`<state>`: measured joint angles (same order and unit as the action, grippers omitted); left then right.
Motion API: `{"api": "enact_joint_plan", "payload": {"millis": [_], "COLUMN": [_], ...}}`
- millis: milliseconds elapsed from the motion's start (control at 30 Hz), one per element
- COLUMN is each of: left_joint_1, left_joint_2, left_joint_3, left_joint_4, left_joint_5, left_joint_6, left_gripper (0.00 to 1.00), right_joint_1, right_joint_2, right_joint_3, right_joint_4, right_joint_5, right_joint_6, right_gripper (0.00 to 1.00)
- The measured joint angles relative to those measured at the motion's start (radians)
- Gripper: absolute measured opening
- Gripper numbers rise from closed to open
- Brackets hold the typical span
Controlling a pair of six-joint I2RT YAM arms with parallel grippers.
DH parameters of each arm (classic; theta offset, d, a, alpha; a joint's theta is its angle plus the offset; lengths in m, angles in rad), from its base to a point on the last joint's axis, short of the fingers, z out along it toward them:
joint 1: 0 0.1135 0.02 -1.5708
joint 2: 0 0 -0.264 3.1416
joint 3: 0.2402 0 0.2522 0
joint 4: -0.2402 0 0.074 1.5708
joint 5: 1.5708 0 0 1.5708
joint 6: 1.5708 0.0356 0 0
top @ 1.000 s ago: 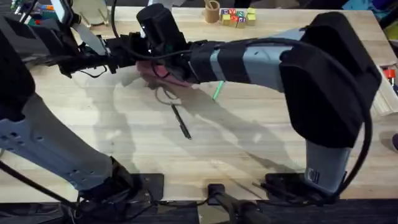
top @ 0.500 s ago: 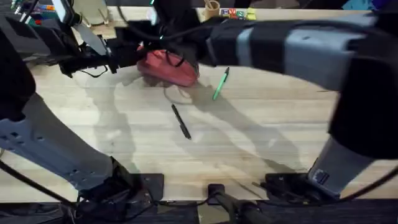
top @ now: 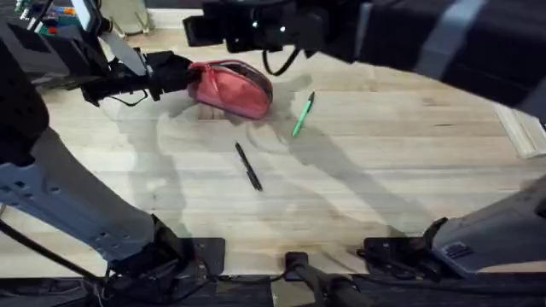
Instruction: Unzip the bag, pick up the pens from the table one at a time and place them inside, then zip the bag closed.
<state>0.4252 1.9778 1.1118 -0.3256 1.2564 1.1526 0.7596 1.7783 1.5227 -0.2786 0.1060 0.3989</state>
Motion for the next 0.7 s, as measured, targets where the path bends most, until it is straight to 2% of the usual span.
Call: {"api": "enact_joint_plan", "payload": {"millis": [67, 100, 200, 267, 300, 533, 700], "left_joint_1": [0.000, 0.000, 0.000, -0.001, -0.001, -0.001, -0.001], "left_joint_2": [0.000, 0.000, 0.000, 0.000, 0.000, 0.000, 0.000], "left_joint_3": [0.000, 0.000, 0.001, 0.001, 0.001, 0.002, 0.002], "left_joint_4": [0.000, 0.000, 0.000, 0.000, -0.001, -0.003, -0.074], "left_joint_5": [0.000, 0.002, 0.008, 0.009, 0.008, 0.008, 0.012], "left_joint_6": [0.000, 0.002, 0.000, 0.000, 0.000, -0.001, -0.001], "left_gripper": [0.042, 0.218, 0.596, 0.915, 0.972, 0.993, 0.993], "right_joint_1": [-0.005, -0.011, -0.011, -0.011, -0.011, -0.011, -0.011], "right_joint_2": [-0.027, -0.064, -0.066, -0.066, -0.066, -0.066, -0.066], "right_joint_3": [0.000, 0.000, 0.000, 0.000, 0.000, 0.000, 0.000], "right_joint_4": [-0.035, -0.065, -0.071, -0.074, -0.075, -0.093, -0.107], "right_joint_5": [0.007, 0.014, 0.014, 0.014, 0.014, 0.014, 0.014], "right_joint_6": [-0.011, -0.034, -0.040, -0.041, -0.041, -0.045, -0.074], "right_gripper": [0.995, 0.995, 0.995, 0.995, 0.995, 0.996, 0.996]}}
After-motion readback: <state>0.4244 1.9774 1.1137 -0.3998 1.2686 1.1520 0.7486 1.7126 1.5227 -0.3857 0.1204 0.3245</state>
